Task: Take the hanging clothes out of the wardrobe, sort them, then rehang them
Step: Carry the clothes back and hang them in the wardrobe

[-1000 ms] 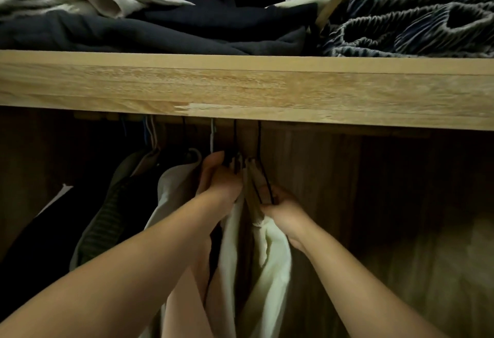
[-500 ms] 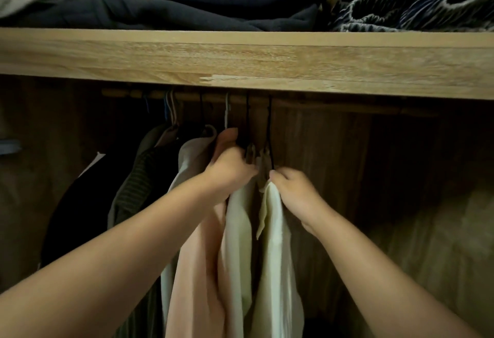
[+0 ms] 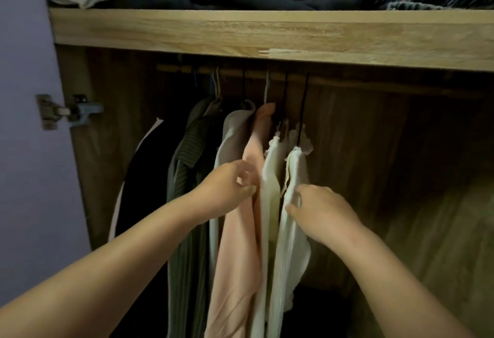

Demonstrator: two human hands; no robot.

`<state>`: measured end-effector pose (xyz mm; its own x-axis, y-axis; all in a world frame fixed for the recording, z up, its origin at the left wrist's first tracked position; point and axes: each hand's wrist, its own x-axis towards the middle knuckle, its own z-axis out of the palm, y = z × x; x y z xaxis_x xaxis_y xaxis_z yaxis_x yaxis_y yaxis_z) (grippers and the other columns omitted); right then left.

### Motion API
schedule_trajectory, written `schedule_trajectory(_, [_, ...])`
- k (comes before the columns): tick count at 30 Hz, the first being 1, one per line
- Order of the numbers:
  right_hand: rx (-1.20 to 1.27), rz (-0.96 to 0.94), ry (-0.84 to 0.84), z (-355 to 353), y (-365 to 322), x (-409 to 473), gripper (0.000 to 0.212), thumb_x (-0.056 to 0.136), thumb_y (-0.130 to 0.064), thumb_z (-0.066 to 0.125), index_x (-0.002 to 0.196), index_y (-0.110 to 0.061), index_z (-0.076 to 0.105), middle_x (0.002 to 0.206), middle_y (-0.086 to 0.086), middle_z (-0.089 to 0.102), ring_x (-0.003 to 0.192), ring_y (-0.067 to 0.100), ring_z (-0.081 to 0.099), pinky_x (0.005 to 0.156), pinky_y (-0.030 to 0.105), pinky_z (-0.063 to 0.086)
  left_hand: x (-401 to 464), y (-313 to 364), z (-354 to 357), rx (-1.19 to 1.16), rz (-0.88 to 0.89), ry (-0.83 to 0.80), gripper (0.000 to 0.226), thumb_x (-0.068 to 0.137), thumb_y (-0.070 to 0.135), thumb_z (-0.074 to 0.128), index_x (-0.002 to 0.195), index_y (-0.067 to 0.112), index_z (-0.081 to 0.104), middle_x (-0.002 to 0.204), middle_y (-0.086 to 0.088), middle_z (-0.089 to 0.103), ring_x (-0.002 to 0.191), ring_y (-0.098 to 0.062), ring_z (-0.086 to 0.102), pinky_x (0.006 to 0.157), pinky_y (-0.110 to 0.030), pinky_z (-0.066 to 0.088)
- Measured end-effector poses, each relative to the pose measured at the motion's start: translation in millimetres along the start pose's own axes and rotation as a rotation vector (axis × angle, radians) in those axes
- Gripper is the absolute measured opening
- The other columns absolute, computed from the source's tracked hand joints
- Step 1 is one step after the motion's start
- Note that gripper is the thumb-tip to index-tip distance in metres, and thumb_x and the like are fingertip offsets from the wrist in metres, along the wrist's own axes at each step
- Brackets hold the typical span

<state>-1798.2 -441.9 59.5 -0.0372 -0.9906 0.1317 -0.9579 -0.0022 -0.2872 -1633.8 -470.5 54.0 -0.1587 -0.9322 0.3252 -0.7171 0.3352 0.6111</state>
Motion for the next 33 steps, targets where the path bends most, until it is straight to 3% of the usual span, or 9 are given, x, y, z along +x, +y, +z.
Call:
schedule_trajectory(5, [-0.117,-0.167,0.009,12.2,-46.5,-19.5,0.036,0.095,-0.032,0.046,0.128,-0.019,0.05,0.128,0.007,0.055,0.115,0.027,0.052,0.092,0.04,0.048,-34.8,-31.1,-41.7,0.212,-0.068,-0.103,0.048,0.09,0.027,0.058,0.136,0.02,0.043,0.133,0.0,0.051,0.117,-0.016,0.053,0.095,-0.028,0.047])
schedule_trajectory(9, [-0.149,-0.396,-0.144,26.8,-95.6,-36.3,0.047,0.095,-0.035,0.047,0.138,-0.019,0.039,0.139,0.008,0.043,0.129,0.027,0.038,0.104,0.037,0.036,-78.0,-66.6,-86.0,0.381,-0.106,-0.192,0.052,0.092,0.033,0.055,0.139,0.019,0.038,0.136,-0.003,0.046,0.119,-0.02,0.05,0.097,-0.03,0.044])
schedule_trajectory(13, [-0.118,-0.504,-0.277,47.4,-153.2,-59.4,0.048,0.096,-0.037,0.047,0.141,-0.022,0.036,0.141,0.005,0.039,0.131,0.025,0.034,0.105,0.037,0.037,-125.9,-103.7,-128.8,0.51,-0.186,-0.222,0.058,0.091,0.036,0.055,0.142,0.019,0.033,0.136,-0.006,0.044,0.119,-0.023,0.05,0.089,-0.026,0.04])
schedule_trajectory(19, [-0.121,-0.609,-0.322,90.3,-246.8,-108.9,0.045,0.097,-0.033,0.048,0.138,-0.019,0.039,0.14,0.005,0.04,0.129,0.025,0.037,0.105,0.039,0.039,-216.7,-145.7,-186.3,0.604,-0.315,-0.247,0.067,0.091,0.036,0.054,0.147,0.018,0.021,0.142,-0.009,0.038,0.128,-0.026,0.043,0.103,-0.034,0.038])
schedule_trajectory(28, [-0.214,-0.943,-0.43,134.3,-357.8,-170.9,0.042,0.097,-0.033,0.045,0.134,-0.015,0.041,0.136,0.008,0.042,0.129,0.027,0.036,0.104,0.039,0.037,-343.1,-171.7,-253.5,0.61,-0.543,-0.176,0.066,0.089,0.039,0.056,0.145,0.021,0.026,0.143,-0.004,0.04,0.13,-0.021,0.042,0.105,-0.03,0.035])
schedule_trajectory(33, [-0.248,-1.197,-0.488,134.7,-400.7,-204.6,0.043,0.097,-0.031,0.045,0.137,-0.015,0.04,0.138,0.009,0.041,0.128,0.028,0.039,0.104,0.038,0.037,-404.0,-163.3,-276.8,0.628,-0.736,-0.054,0.057,0.091,0.037,0.054,0.141,0.021,0.033,0.142,-0.003,0.042,0.129,-0.021,0.042,0.102,-0.029,0.037])
